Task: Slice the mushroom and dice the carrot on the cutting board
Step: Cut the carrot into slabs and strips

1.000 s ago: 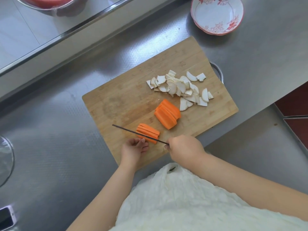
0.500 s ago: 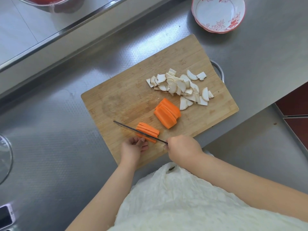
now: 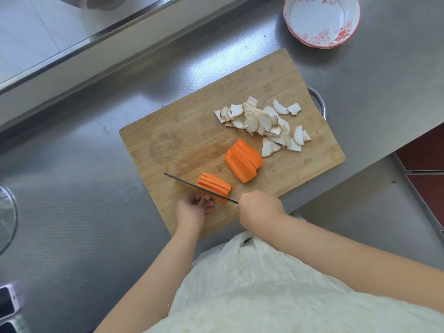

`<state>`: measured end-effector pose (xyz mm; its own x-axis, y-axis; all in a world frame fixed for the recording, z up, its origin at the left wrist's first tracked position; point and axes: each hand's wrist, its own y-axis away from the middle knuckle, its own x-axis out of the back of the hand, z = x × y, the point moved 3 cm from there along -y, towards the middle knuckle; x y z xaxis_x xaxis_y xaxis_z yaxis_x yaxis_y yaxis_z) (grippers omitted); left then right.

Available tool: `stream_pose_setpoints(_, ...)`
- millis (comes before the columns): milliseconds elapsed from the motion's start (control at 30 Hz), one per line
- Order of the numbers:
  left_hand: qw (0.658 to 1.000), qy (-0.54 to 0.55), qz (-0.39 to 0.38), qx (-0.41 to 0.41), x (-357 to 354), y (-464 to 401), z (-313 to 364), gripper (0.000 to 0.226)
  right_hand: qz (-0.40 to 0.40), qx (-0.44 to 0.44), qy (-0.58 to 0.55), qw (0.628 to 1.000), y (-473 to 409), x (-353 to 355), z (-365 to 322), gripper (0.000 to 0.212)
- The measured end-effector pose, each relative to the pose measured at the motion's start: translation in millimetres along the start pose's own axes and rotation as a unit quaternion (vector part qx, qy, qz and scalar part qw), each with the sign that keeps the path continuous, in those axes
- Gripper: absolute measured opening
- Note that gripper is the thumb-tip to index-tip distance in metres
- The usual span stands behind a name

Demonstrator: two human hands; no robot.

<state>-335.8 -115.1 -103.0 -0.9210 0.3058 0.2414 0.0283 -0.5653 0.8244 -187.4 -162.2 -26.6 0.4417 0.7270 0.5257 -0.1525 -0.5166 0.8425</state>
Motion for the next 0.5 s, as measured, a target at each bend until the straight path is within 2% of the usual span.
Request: stream_pose_setpoints(500,1.0,0.005,-0.012,0.003,-0.4,-4.1,-1.1,0.007,0.014,-0.002,-0.009,1.0,3.8,-5.6,3.6,0.022)
